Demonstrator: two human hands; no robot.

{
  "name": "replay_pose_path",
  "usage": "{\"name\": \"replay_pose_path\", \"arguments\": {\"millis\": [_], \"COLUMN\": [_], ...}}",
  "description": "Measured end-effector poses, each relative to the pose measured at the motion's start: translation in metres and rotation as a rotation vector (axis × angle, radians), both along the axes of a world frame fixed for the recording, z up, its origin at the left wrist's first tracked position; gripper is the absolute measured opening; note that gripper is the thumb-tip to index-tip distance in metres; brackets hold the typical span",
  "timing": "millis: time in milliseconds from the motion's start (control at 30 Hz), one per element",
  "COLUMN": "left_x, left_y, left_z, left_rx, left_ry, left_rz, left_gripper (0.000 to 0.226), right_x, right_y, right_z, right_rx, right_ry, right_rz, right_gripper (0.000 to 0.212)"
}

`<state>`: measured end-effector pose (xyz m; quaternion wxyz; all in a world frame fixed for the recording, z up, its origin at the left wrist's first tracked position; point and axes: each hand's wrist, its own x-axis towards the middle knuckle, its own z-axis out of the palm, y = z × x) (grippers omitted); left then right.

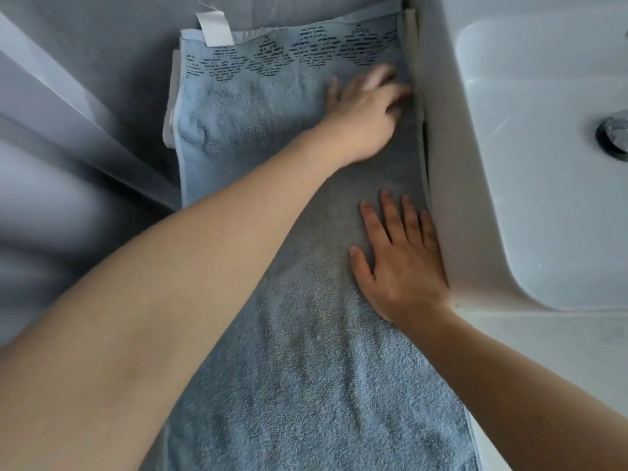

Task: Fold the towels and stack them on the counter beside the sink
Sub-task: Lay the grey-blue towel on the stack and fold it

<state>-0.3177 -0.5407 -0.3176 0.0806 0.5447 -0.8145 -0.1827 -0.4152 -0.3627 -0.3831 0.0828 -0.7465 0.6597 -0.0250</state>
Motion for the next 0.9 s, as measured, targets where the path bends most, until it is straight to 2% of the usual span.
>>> {"name": "replay_pose_path", "arguments": {"millis": [67,133,233,367,533,600,700,900], "left_x": [0.038,0.079,0.110,0.115,0.146,0.158,0.175,0.176], "left_y": [0.035,0.070,0.092,0.094,0.171,0.205,0.230,0.228], "left_z": [-0.009,-0.025,-0.055,-0.057,-0.032,-0.038,-0.057,-0.063], "left_rx": [-0.219,-0.313,-0.132,-0.041,0.021,0.069,0.068,0.018], "left_ry": [-0.090,-0.168,-0.311,-0.291,-0.251,-0.270,-0.313,-0.266], "left_rz": [-0.006,0.131,0.215,0.169,0.427,0.443,0.386,0.391], "left_gripper": [0.047,0.055,0.066,0.067,0.065,0.070,0.070,0.071], "right_x": [0.000,0.002,0.002,0.002,0.002,0.000,0.000,0.000], "right_y": [0.000,0.000,-0.001,0.000,-0.001,-0.002,-0.002,-0.001], "right_z": [0.002,0.005,0.004,0.002,0.003,0.003,0.002,0.004], "right_rx": [0.011,0.011,0.009,0.013,0.047,0.060,0.066,0.056], "right_ry": [0.023,0.043,0.046,0.063,0.071,0.084,0.081,0.074], "right_rz": [0.000,0.005,0.005,0.005,0.021,0.015,0.014,0.016], "right_gripper": [0.070,0.070,0.070,0.070,0.071,0.071,0.071,0.071]}}
